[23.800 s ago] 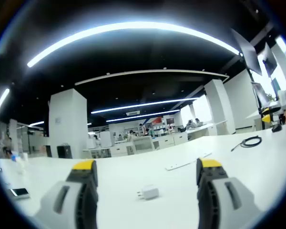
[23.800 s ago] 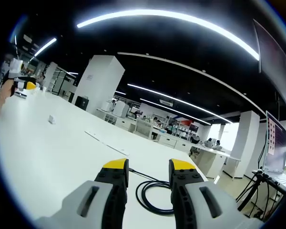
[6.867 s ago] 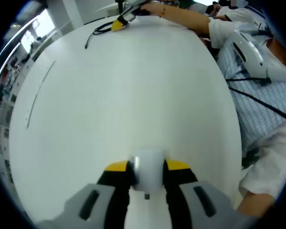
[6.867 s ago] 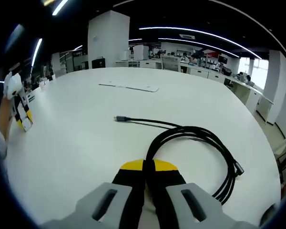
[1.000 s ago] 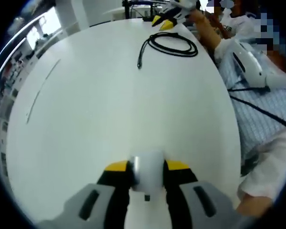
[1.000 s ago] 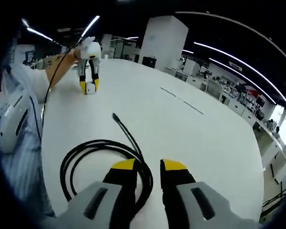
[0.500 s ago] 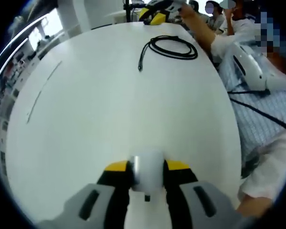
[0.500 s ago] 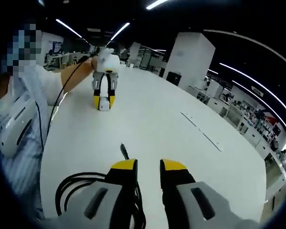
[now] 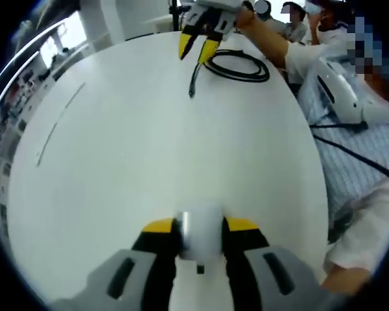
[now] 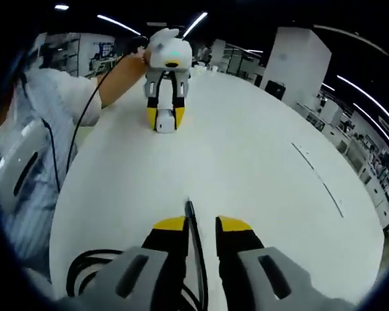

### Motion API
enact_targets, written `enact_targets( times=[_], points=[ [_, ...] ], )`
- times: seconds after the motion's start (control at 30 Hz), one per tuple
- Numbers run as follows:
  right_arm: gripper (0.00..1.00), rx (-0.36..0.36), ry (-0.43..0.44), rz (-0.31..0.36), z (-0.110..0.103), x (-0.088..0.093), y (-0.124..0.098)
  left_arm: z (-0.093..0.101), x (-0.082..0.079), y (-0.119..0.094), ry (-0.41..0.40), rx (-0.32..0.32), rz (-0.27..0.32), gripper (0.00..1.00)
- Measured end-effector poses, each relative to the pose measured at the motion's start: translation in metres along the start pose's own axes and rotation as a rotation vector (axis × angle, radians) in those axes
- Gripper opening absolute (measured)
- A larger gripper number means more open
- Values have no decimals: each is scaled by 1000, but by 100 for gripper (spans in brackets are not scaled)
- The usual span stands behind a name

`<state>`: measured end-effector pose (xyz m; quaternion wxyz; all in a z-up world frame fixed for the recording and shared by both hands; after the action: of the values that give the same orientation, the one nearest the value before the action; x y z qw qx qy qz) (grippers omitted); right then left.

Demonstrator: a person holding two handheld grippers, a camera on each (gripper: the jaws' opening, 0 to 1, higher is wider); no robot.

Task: Plug the desk Type‑C cable into the charger adapter.

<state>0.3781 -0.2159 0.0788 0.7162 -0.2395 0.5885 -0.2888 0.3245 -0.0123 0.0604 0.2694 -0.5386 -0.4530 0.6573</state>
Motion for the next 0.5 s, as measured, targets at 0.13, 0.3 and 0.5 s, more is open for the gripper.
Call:
enact_targets(
  times=[0.13,0.3,0.5],
  points=[
    [14,-36,8,-34,-4,8,13,-1,0,0,-1,1,13,26],
    [12,-80,32,-31,-9,10,20,-3,-1,0,-2,6,29,26],
    [5,-114,35,-30,-13,10,22,-4,-1,-1,-10,13,48,26]
  ],
)
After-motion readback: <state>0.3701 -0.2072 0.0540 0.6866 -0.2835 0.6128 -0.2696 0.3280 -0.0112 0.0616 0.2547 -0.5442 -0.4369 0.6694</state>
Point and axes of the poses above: the point that each gripper's makers call its tool centre point, and the gripper's own axes: y roughly forward along the fingers, z roughly to its right, x roughly out of its underside, the point moved 2 cm from there along -y, roughly backward along the fingers, and after that the axes turned 2 degrees about -y, right-handed, at the moved point
